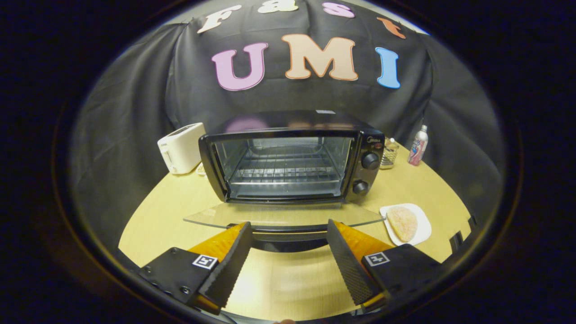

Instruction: Open the toaster oven, put the food inside, and close the toaster oven door.

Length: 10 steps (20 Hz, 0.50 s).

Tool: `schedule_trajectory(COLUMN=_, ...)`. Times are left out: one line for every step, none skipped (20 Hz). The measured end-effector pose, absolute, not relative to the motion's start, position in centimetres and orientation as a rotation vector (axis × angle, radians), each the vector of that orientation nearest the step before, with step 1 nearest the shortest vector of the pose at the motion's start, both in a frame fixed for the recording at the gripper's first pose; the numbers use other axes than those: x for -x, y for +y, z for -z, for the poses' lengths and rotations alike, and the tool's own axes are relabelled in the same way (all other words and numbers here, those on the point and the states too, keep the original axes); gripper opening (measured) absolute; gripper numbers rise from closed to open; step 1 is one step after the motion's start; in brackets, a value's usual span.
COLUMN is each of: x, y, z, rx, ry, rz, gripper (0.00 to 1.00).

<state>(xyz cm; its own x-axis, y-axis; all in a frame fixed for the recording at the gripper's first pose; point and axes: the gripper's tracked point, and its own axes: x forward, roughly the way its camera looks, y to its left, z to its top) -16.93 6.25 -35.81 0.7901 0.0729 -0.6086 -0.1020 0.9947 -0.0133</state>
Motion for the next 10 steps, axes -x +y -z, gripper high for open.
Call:
schedule_trajectory(x=17.4, y=6.3, z=36.5, rx=0.051, ry=0.669, rz=-0.095, gripper=1.0)
schedule_trajectory(x=17.7, y=6.4, z=37.1, rx=0.056, ry=0.685, rz=-0.097, gripper=1.0)
schedule_trajectory(x=18.2, y=6.4, z=37.9, rx=0.062, ry=0.706, rz=-0.097, gripper=1.0)
schedule_trajectory(x=18.9, y=6.5, z=38.8, rx=0.071, ry=0.735, rz=-0.099, gripper=1.0)
schedule_trajectory(x=19.5, y=6.7, z=39.7, rx=0.076, ry=0.761, rz=-0.099, gripper=1.0)
schedule_trajectory(x=20.0, y=6.9, z=40.4, rx=0.079, ry=0.778, rz=-0.1, gripper=1.0)
schedule_trajectory(x=20.2, y=7.0, z=41.2, rx=0.081, ry=0.795, rz=-0.1, gripper=1.0)
schedule_trajectory(x=20.4, y=7.1, z=41.8, rx=0.085, ry=0.812, rz=-0.099, gripper=1.0)
schedule_trajectory(x=20.8, y=7.3, z=42.3, rx=0.09, ry=0.83, rz=-0.101, gripper=1.0)
schedule_trajectory(x=20.9, y=7.4, z=42.8, rx=0.097, ry=0.844, rz=-0.103, gripper=1.0)
